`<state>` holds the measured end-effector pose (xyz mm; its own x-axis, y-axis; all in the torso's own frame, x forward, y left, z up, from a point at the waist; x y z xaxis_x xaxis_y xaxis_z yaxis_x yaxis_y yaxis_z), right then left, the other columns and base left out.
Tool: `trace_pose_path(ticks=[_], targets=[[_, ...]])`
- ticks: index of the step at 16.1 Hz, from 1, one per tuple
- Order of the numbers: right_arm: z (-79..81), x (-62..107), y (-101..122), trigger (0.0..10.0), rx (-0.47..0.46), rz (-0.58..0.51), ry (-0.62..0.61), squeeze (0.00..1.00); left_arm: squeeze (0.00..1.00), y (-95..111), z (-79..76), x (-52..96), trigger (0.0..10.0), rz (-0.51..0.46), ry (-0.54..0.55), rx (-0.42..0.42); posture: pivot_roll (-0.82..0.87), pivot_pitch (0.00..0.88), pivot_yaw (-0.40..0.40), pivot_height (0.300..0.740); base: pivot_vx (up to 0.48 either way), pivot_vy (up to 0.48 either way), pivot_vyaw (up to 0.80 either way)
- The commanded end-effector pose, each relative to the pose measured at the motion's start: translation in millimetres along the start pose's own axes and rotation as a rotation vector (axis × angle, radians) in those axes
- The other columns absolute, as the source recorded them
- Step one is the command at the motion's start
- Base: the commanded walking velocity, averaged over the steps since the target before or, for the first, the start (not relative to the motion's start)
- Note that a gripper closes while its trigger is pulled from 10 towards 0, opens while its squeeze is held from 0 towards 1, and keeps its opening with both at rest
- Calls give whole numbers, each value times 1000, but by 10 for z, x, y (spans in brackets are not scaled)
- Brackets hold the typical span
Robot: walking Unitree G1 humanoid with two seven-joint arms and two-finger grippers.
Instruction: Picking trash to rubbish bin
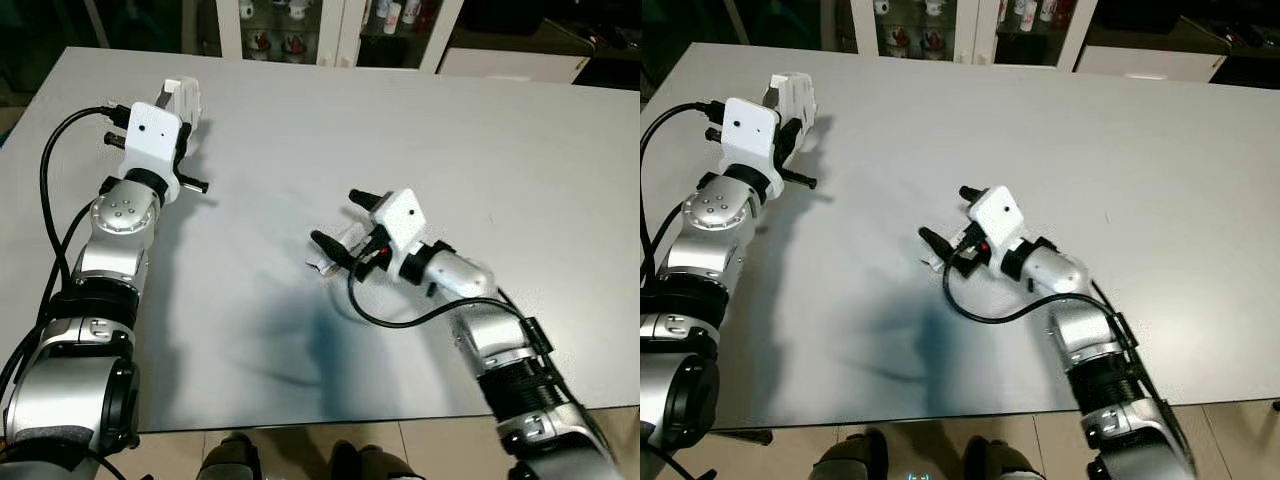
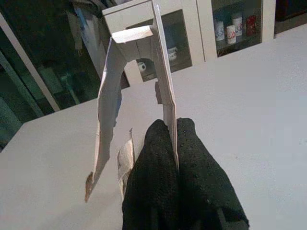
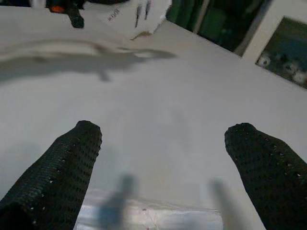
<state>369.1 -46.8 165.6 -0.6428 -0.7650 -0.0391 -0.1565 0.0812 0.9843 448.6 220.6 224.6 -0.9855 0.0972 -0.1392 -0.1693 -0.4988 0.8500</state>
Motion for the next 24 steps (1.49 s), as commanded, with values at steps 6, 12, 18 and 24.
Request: trace_pose_path(ticks=[6,12,18,24], targets=[[52,53,221,10000,327,-22,241,0,0,56,-34,-8,10000,-19,-26,-38,-50,132,-53,740,0,0,0],[337,111,-47,10000,585,74,570,0,0,51,-172,33,10000,-36,-60,-39,-32,95,-68,740,0,0,0],[262,172,-210,10000,634,178,678,0,0,59,-218,63,10000,-43,-88,-34,-21,114,-82,740,0,0,0],[-85,97,-321,10000,560,333,529,0,0,79,-255,95,10000,-51,-99,-1,-14,128,-96,740,0,0,0]])
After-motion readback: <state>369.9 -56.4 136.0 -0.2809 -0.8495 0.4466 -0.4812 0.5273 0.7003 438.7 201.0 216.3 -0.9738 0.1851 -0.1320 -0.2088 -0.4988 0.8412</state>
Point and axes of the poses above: a point about 5 cm out from each wrist's last joint towards the gripper, its own x axis pointing back from the gripper into the wrist, its own y axis along the axis of the wrist's last joint, z = x × y, the point moved 6 cm from there along -x, pointing out of the wrist towards the gripper, and after that the axes turned 8 degrees about -x, right-handed, at the moved point
